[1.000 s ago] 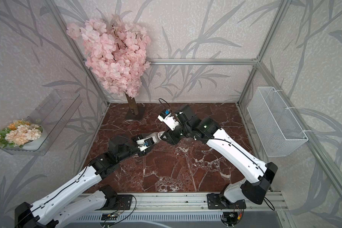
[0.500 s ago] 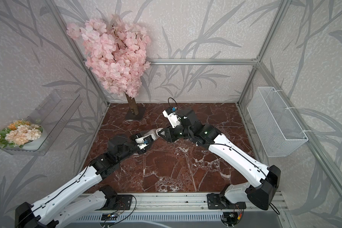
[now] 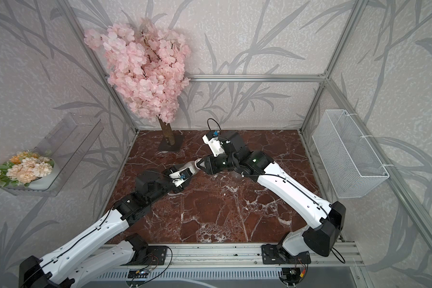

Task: Screw on the bottle caps
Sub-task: Screw the bottle cap onto the plastic bottle.

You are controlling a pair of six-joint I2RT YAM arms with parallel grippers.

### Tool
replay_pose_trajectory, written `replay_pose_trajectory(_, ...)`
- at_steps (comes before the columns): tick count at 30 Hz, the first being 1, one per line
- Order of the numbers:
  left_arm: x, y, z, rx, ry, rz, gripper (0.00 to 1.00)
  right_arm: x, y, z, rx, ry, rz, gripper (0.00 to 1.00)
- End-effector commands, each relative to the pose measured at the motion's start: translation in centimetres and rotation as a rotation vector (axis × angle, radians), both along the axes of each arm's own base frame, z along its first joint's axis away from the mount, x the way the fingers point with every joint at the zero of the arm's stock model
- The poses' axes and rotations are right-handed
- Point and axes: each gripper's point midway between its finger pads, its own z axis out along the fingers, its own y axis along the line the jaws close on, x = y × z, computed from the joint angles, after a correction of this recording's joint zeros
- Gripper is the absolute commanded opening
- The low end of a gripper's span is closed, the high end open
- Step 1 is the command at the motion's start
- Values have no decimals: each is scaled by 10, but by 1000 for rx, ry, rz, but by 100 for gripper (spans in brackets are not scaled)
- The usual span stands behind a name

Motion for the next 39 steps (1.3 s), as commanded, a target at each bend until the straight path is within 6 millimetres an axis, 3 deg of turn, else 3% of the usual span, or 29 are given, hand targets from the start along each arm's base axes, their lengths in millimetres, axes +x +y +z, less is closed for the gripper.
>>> replay_pose_trajectory(1,-32,-29,128,-228,-392,-205,47,-40,16,-63,-95,328,79,19)
replay_pose_trajectory(8,-18,-23,127,-138,-505,-110,47,-36,33,-55,43,498,-23,13)
replay_pose_trajectory(13,-10,-29,122,-46,-558,-106,47,-34,44,-52,114,585,-79,13)
replay_pose_trajectory(20,-5,-29,123,-46,-590,-70,47,-31,50,-50,206,666,-132,11)
replay_pose_trajectory(28,-6,-12,121,-98,-600,14,47,-29,58,-47,321,749,-143,11)
replay_pose_trajectory(39,-6,-3,99,-100,-504,42,45,-27,52,-37,307,681,-142,16)
